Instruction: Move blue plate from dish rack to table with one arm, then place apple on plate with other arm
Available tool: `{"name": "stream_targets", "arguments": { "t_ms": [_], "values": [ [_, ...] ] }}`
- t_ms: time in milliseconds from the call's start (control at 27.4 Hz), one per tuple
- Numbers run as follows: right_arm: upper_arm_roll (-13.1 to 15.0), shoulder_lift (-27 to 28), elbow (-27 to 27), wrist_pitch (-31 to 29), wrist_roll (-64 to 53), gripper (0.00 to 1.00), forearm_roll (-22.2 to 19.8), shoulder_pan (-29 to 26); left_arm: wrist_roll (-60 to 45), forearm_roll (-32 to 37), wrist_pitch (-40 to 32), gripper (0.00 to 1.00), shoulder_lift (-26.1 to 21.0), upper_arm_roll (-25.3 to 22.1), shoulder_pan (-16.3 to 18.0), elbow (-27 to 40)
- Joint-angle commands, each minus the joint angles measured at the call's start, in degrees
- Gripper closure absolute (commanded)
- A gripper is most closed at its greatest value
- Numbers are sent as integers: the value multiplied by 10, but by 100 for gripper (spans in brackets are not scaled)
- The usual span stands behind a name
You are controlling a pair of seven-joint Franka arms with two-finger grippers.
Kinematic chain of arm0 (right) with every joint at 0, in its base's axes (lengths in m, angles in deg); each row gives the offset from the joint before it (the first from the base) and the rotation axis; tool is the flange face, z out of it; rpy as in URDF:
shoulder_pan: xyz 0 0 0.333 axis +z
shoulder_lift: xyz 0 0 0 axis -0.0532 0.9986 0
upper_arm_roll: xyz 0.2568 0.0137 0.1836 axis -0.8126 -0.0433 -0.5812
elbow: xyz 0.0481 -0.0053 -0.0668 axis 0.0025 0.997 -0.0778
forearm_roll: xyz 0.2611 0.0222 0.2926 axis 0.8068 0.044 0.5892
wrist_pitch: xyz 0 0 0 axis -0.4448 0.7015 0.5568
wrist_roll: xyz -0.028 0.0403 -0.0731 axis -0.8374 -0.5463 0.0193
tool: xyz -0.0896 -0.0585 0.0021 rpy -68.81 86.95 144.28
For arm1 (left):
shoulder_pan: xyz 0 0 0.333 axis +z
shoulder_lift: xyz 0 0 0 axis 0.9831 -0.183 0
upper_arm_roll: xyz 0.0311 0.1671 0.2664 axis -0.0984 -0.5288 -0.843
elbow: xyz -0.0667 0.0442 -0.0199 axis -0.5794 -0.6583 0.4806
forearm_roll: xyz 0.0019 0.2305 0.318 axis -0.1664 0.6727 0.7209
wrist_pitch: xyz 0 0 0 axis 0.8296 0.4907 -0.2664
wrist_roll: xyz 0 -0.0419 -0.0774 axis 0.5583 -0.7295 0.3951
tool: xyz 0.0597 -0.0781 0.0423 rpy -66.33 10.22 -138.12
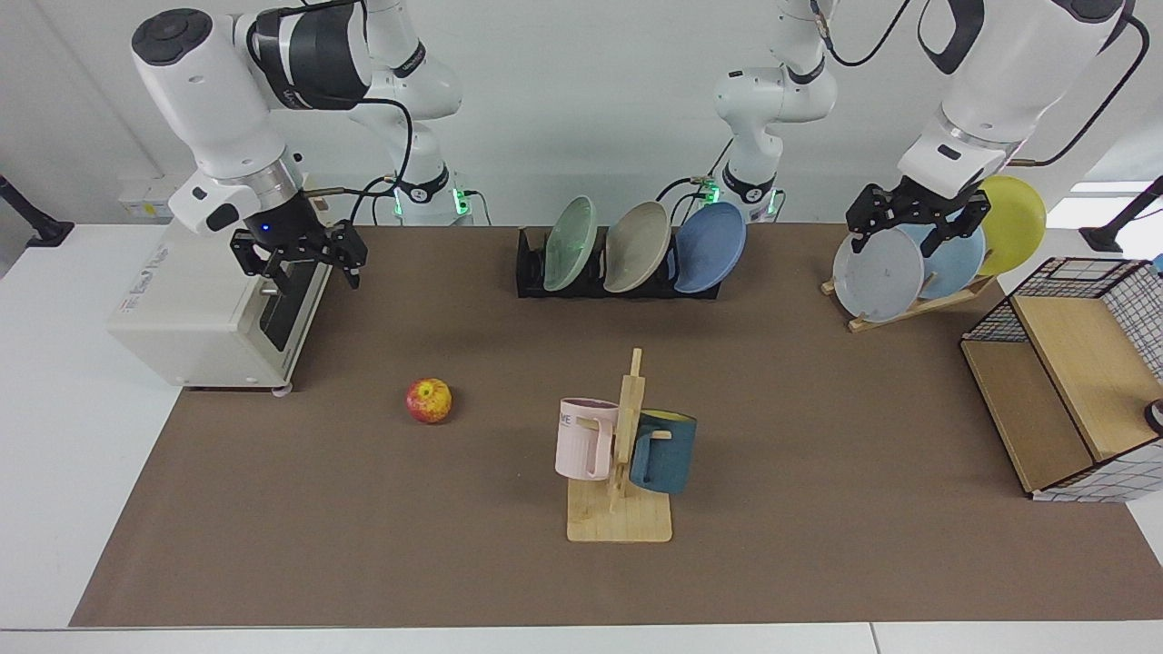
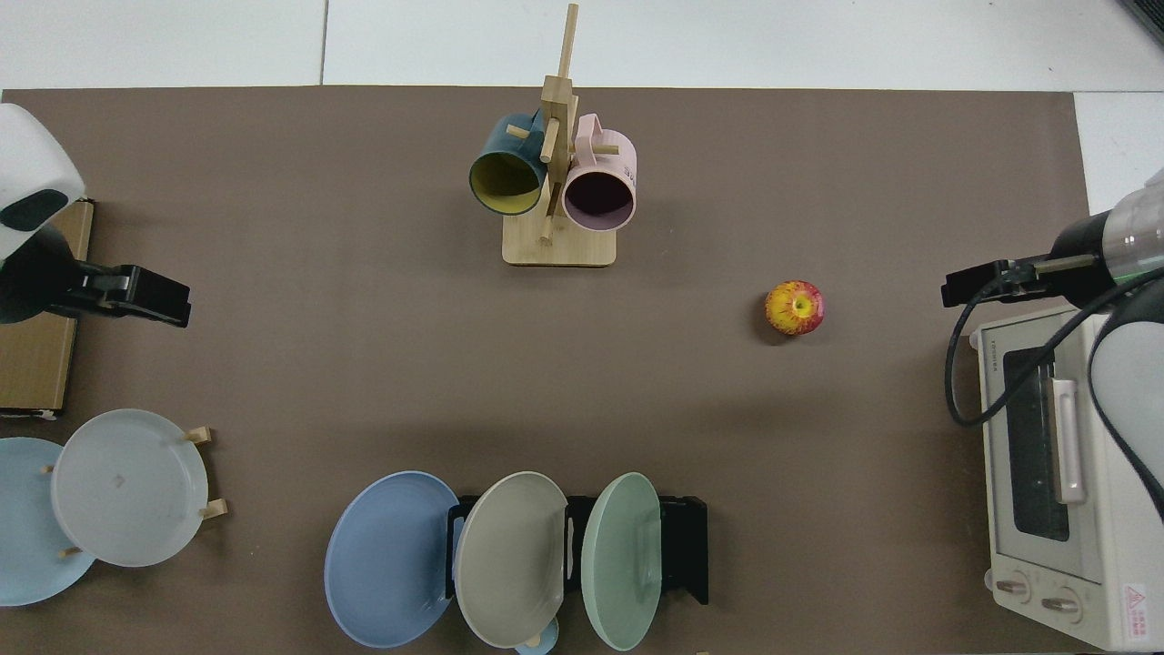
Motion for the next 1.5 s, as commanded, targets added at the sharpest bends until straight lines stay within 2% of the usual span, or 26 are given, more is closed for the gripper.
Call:
{"name": "stream_targets", "arguments": {
  "t_ms": [0,913,1169,1461],
  "values": [
    [-3,-7,7,-2,-8,0,6,-5,7,-1,-4,0,-5,-2,0,-12],
    [-4,-8,7,-2,-8,0,5,-5,3,-7,-14,0,9,-1,-1,5],
    [-4,-8,7,-2,-8,0,6,-5,4,-7,-8,0,41,-1,-1,57],
    [-3,-7,7,-2,-8,0,1,-12,5,-8,-8,0,48,0,-1,66]
  ]
}}
